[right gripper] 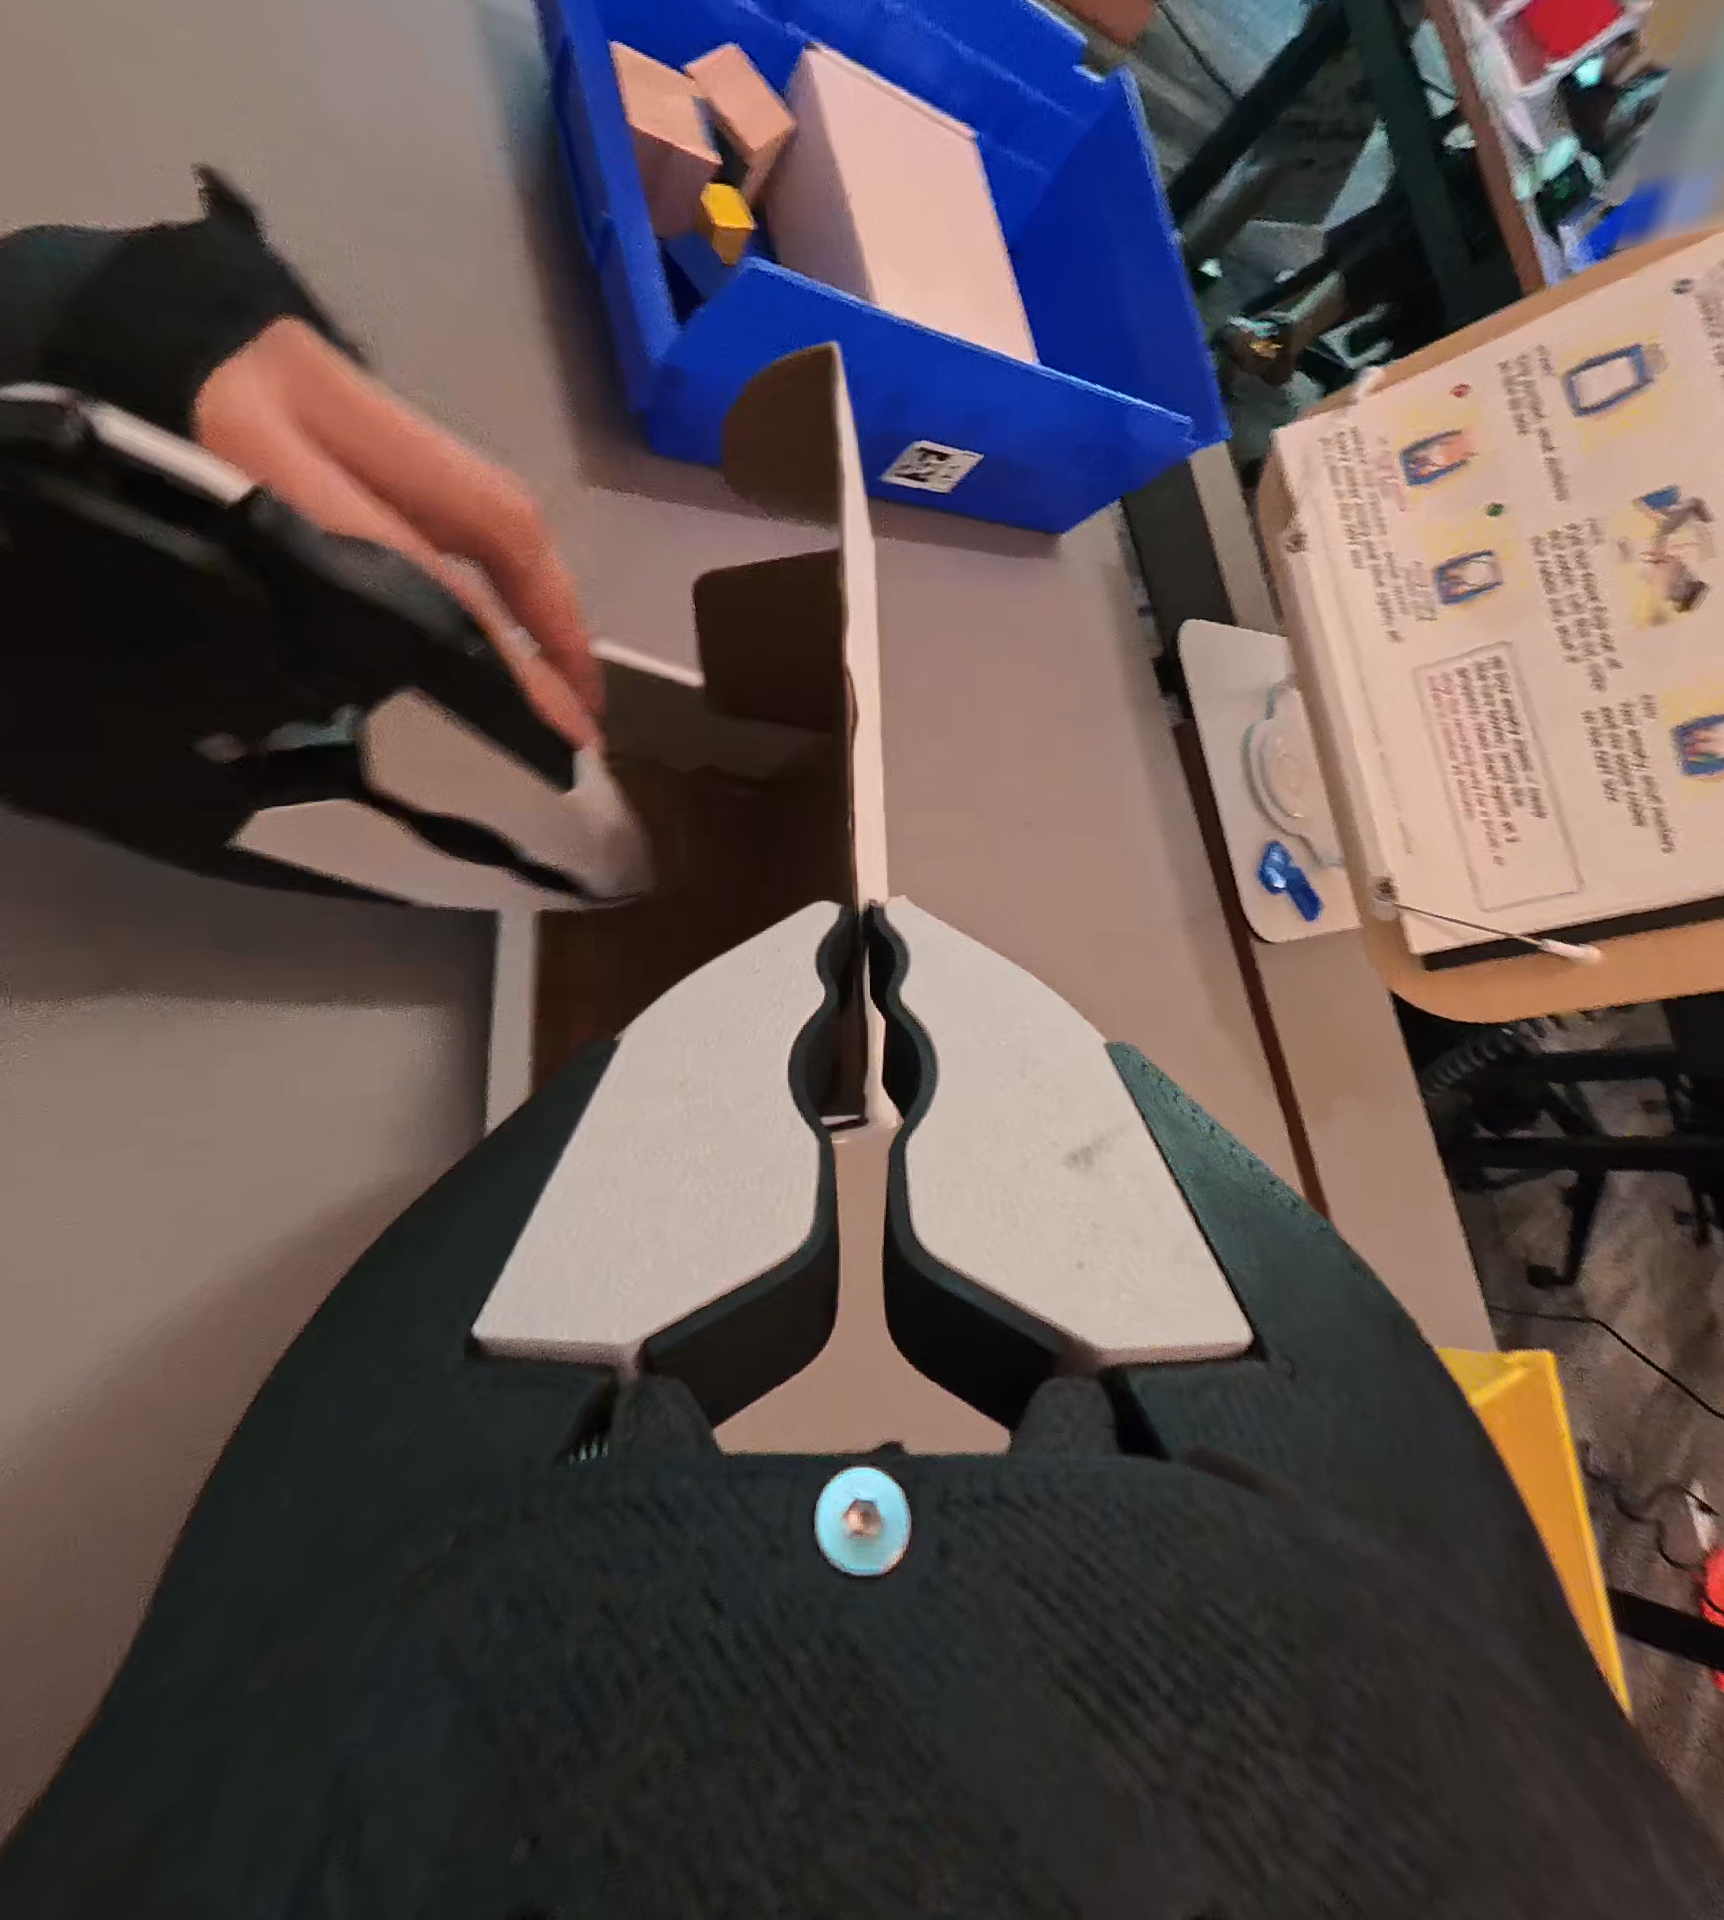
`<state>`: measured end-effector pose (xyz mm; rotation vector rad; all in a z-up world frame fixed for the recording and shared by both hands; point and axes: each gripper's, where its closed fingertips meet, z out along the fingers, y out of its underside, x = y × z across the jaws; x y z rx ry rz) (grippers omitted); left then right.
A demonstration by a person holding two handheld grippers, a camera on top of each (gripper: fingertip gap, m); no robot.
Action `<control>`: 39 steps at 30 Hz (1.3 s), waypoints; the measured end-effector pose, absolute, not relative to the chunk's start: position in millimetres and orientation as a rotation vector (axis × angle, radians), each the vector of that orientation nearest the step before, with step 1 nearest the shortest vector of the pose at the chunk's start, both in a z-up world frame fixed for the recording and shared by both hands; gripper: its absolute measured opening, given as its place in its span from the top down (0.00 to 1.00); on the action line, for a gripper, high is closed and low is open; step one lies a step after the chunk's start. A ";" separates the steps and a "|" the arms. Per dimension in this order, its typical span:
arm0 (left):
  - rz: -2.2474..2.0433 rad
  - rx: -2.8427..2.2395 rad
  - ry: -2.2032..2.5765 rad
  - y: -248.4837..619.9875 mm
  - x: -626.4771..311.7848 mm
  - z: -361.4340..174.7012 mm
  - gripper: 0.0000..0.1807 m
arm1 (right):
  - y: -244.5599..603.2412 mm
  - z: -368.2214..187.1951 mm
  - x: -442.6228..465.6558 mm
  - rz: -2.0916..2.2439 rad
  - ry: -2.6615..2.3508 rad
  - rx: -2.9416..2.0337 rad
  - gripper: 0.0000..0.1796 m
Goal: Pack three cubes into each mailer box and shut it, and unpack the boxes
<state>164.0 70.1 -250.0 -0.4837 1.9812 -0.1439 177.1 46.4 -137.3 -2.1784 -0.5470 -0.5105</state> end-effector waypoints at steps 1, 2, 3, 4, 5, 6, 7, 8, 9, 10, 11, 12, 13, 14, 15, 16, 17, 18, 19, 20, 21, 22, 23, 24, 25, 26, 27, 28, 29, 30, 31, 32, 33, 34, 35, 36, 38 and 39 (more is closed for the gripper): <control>-0.141 -0.478 2.014 67.2 162.6 -256.4 1.00 | 48.8 -133.6 185.0 -0.535 -0.526 -2.163 0.99; -0.135 -0.483 2.002 66.9 163.5 -256.5 1.00 | 51.2 -130.9 193.4 -0.546 -0.498 -2.153 0.99; -0.132 -0.488 2.001 66.7 163.6 -256.8 1.00 | 53.5 -129.4 201.5 -0.544 -0.470 -2.152 0.98; -0.135 -0.496 2.007 66.5 163.3 -257.0 1.00 | 56.8 -127.9 209.8 -0.548 -0.447 -2.145 0.98; -0.147 -0.512 2.014 66.6 163.1 -257.3 1.00 | 60.2 -127.1 220.4 -0.574 -0.428 -2.139 0.98; -0.163 -0.536 2.017 67.0 163.3 -257.7 1.00 | 63.7 -128.1 232.1 -0.616 -0.412 -2.142 0.98; -0.179 -0.553 2.018 67.2 163.4 -257.9 1.00 | 67.5 -130.1 243.1 -0.663 -0.404 -2.145 0.98; -0.191 -0.557 2.021 67.0 163.2 -258.0 1.00 | 71.7 -132.4 253.9 -0.714 -0.394 -2.147 0.96; -0.199 -0.557 2.025 66.8 163.0 -258.2 1.00 | 76.5 -135.8 263.5 -0.759 -0.387 -2.151 0.92; -0.203 -0.562 2.024 67.1 163.0 -258.0 1.00 | 81.5 -140.9 272.6 -0.798 -0.384 -2.157 0.89; -0.204 -0.567 2.018 67.6 163.2 -257.3 1.00 | 85.2 -146.1 283.2 -0.848 -0.373 -2.167 0.89; -0.204 -0.569 2.023 67.4 162.9 -257.7 1.00 | 88.1 -146.0 295.8 -0.928 -0.349 -2.155 0.88; -0.203 -0.567 2.022 67.4 162.9 -257.6 1.00 | 91.0 -145.8 305.9 -0.986 -0.329 -2.139 0.86; -0.204 -0.568 2.021 67.3 162.9 -257.8 1.00 | 93.9 -147.7 313.0 -1.003 -0.310 -2.137 0.86; -0.207 -0.572 2.021 67.3 162.8 -258.0 1.00 | 96.1 -149.9 319.4 -1.005 -0.285 -2.140 0.87; -0.210 -0.574 2.022 67.2 162.7 -258.0 1.00 | 97.7 -152.8 325.9 -1.003 -0.262 -2.144 0.87; -0.214 -0.575 2.023 67.3 162.6 -258.1 1.00 | 98.9 -155.3 332.6 -1.001 -0.231 -2.139 0.87; -0.217 -0.576 2.022 67.3 162.6 -258.0 1.00 | 100.0 -158.3 339.2 -0.992 -0.195 -2.133 0.86; -0.220 -0.576 2.021 67.4 162.6 -258.0 1.00 | 100.6 -162.8 345.7 -0.970 -0.153 -2.134 0.87; -0.220 -0.576 2.019 67.4 162.7 -257.9 1.00 | 101.0 -169.6 352.3 -0.938 -0.106 -2.145 0.89; -0.218 -0.574 2.018 67.4 162.8 -257.8 1.00 | 100.4 -178.2 359.1 -0.906 -0.061 -2.167 0.91; -0.218 -0.577 2.017 67.5 162.7 -257.8 1.00 | 98.4 -187.6 366.0 -0.884 -0.020 -2.200 0.92; -0.220 -0.583 2.017 67.7 162.6 -257.8 1.00 | 95.4 -197.0 370.7 -0.860 0.007 -2.241 0.90; -0.225 -0.587 2.018 67.7 162.5 -257.8 1.00 | 93.4 -201.2 373.8 -0.845 0.036 -2.254 0.89; -0.232 -0.588 2.018 67.7 162.4 -257.9 1.00 | 93.1 -199.8 373.4 -0.819 0.058 -2.234 0.88; -0.242 -0.594 2.017 68.0 162.4 -257.9 1.00 | 94.0 -193.5 369.9 -0.775 0.076 -2.191 0.87; -0.253 -0.604 2.015 68.5 162.4 -258.0 1.00 | 95.1 -184.5 364.6 -0.721 0.097 -2.138 0.86; -0.266 -0.616 2.014 69.0 162.7 -258.1 1.00 | 95.5 -174.5 357.8 -0.659 0.112 -2.087 0.83; -0.276 -0.626 2.012 69.6 162.9 -258.2 1.00 | 95.7 -164.7 349.1 -0.596 0.114 -2.041 0.80; -0.283 -0.636 2.010 70.2 163.3 -258.3 1.00 | 95.0 -156.6 338.6 -0.532 0.096 -2.009 0.77; -0.288 -0.643 2.009 70.9 163.4 -258.2 1.00 | 92.9 -150.6 327.1 -0.481 0.064 -1.994 0.73; -0.291 -0.651 2.006 71.7 163.5 -258.2 1.00 | 89.6 -144.5 317.9 -0.459 0.038 -1.979 0.70; -0.297 -0.660 2.001 72.2 163.8 -257.9 1.00 | 85.7 -137.7 309.8 -0.455 0.018 -1.958 0.68; -0.304 -0.668 1.998 72.6 164.1 -257.8 0.99 | 81.5 -130.7 302.1 -0.456 0.003 -1.934 0.67; -0.308 -0.671 1.996 72.9 164.5 -257.9 0.99 | 77.5 -124.0 294.3 -0.451 -0.009 -1.910 0.66; -0.313 -0.676 1.993 73.2 164.8 -257.8 0.99 | 73.3 -117.5 286.6 -0.445 -0.015 -1.882 0.65; -0.323 -0.690 1.985 73.9 165.3 -257.6 0.98 | 63.3 -107.3 272.6 -0.436 -0.011 -1.832 0.65; -0.325 -0.694 1.981 74.4 165.3 -257.1 0.97 | 57.6 -105.6 266.1 -0.434 -0.001 -1.822 0.65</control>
